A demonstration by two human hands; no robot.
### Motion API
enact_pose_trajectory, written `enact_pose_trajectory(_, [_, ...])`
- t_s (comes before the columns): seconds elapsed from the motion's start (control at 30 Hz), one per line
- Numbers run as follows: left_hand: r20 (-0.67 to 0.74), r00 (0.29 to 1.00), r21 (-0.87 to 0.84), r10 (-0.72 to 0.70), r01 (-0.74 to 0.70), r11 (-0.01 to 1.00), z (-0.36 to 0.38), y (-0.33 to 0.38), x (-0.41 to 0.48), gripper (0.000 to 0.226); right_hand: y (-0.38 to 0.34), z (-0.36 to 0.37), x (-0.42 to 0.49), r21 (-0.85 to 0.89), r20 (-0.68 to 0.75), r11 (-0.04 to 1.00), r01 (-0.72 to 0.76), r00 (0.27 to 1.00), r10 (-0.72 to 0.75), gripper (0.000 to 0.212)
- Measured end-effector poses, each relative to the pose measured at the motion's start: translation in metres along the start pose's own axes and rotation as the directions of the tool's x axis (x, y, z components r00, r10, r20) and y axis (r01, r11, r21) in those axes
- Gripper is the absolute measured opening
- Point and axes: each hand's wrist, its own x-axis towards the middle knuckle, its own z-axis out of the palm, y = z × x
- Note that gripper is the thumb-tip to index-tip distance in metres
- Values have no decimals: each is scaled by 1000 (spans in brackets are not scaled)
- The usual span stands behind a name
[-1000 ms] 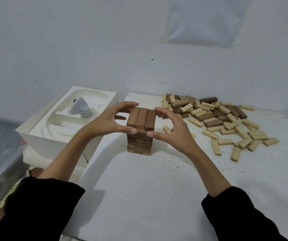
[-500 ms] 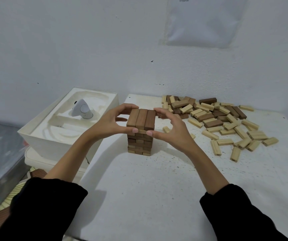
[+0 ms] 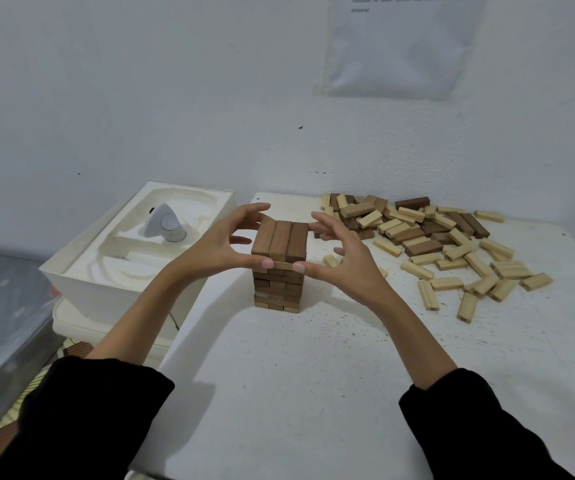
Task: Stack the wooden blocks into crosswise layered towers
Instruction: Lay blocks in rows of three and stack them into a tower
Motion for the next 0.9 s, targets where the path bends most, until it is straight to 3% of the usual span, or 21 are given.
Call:
enact_pose_trajectory(0.2, [-78, 994, 27, 72, -71, 997, -3, 24, 1, 69, -7, -25, -13, 14, -18, 1000, 9, 1000, -8, 71])
enact_pose_trajectory(0.37, [-125, 970, 129, 208, -192, 973, 12, 61, 12, 45, -3, -58, -27, -13, -116, 1000, 18, 993, -19, 45])
enact_pose_trajectory(0.6, [-5, 940, 336, 340, -318, 886, 66, 102, 41, 39, 15, -96, -53, 5, -304, 1000, -28, 952, 28, 36])
enact_pose_trajectory(0.77, [34, 932, 306, 361, -353, 884, 117, 100, 52, 30, 38, -116, -69, -59, -375, 996, -59, 927, 33, 29])
enact_pose_trajectory(0.9, [70, 942, 288, 328, -334, 897, 159, 83, 63, 26, 71, -116, -71, -223, -518, 969, -101, 855, -30, 28])
